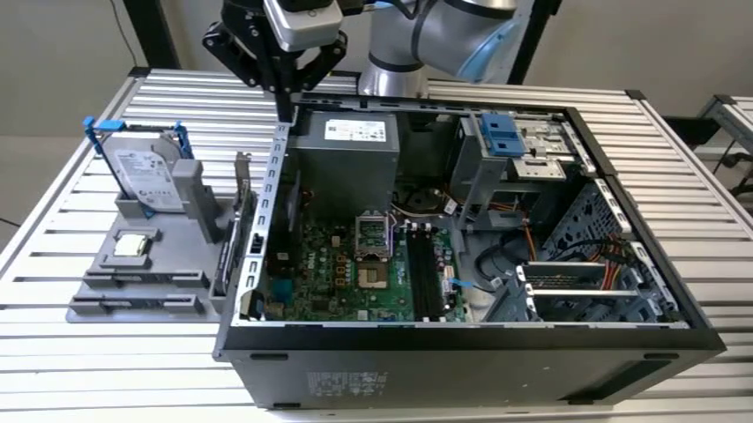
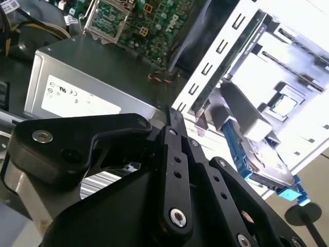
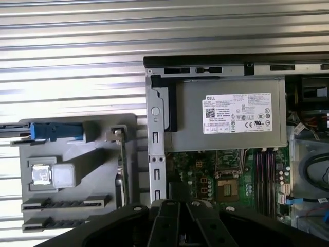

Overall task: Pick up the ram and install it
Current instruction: 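Reach for the ram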

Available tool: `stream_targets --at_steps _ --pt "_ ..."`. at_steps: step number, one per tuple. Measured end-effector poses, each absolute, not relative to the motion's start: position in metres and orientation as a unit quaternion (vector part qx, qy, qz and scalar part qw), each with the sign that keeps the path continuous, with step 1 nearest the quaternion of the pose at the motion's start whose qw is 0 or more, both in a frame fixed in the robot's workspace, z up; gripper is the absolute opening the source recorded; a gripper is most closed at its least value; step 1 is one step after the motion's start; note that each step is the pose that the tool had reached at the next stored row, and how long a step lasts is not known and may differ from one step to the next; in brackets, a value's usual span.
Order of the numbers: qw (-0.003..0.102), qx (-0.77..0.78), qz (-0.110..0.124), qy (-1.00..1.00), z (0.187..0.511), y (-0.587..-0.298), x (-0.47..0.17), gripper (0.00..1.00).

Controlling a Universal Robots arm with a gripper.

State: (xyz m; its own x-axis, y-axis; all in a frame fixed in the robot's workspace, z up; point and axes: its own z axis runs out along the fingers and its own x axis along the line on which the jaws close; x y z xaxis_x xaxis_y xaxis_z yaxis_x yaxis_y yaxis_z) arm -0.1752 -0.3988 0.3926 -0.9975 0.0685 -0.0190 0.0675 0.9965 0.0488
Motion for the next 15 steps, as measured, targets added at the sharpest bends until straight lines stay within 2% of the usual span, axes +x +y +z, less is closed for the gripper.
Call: stream_targets --at_steps 15 --pt "0.01 0.033 0.024 0.999 0.393 -0.399 -0.199 0.0"
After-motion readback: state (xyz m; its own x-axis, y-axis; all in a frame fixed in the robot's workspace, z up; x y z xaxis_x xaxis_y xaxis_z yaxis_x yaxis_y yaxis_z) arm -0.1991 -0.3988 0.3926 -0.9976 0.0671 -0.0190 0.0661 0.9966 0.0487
